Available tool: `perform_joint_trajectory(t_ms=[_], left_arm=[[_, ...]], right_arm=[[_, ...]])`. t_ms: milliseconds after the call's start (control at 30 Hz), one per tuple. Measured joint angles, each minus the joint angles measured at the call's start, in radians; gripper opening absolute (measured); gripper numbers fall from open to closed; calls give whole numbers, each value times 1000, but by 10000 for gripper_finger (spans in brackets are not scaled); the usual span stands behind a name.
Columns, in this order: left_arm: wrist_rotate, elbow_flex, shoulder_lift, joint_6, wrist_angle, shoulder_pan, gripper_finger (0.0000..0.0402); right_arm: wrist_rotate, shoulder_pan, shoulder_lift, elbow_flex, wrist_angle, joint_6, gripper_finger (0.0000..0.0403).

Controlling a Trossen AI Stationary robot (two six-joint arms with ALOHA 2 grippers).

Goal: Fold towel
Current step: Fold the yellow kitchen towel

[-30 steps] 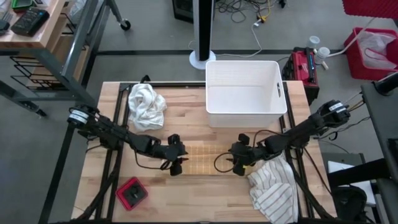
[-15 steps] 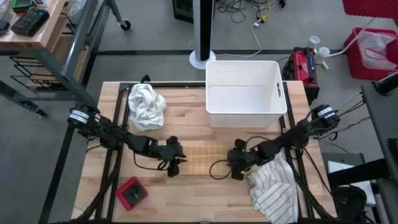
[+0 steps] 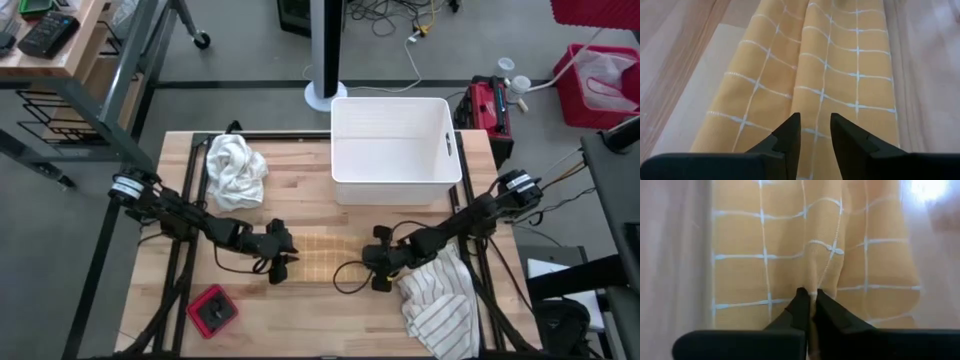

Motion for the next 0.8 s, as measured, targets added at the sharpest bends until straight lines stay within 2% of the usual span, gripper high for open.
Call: perform_joint_trajectory(t_ms=[233, 433, 533, 800], left_arm=[[8, 0, 0, -3, 5, 0, 93], [123, 0, 0, -36, 6, 0, 76], [150, -10, 0, -38, 6, 0, 69], [168, -32, 0, -46, -10, 0, 5]], right_arm=[[33, 0, -32, 40, 4, -50, 3], [36, 4, -34, 57, -42, -14, 1], [31, 4, -33, 56, -55, 21, 3], [32, 4, -23, 55, -66, 22, 61]])
